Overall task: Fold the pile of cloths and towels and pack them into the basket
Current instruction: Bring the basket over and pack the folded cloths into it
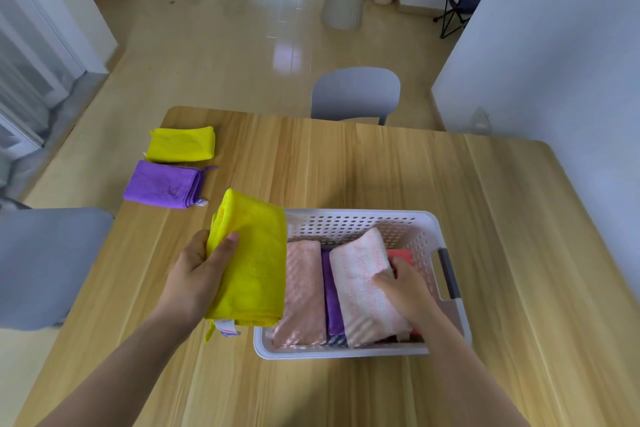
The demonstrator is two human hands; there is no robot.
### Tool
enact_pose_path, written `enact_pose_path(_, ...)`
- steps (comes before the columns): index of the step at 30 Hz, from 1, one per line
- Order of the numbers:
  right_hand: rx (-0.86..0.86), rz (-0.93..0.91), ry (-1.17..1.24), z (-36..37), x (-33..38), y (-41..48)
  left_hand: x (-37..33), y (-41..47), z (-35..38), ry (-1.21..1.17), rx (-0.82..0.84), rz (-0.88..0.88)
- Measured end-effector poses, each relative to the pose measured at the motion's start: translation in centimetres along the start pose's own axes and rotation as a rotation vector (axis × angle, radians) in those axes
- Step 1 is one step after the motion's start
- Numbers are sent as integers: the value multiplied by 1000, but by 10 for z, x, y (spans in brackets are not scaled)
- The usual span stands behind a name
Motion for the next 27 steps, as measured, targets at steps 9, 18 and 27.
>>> enact_pose_path(9, -210, -101, -98, -6, 13, -11, 0, 0, 1, -18, 11, -3)
enact_pose_path(18, -308, -156, -383, 2, 37, -17, 5, -1, -4, 4, -2, -4)
enact_pose_path(27, -101, -65, -36, 42, 22, 0, 11, -2, -18, -24, -10, -42)
Point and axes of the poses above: each hand's wrist, its own y-axis towards the middle knuckle, its own z-axis out of the palm, x = y × z, the point moved 10 cm from there along y, towards the middle knuckle, and after that the axes turned 9 degrees about x, right-handed, at the moved point
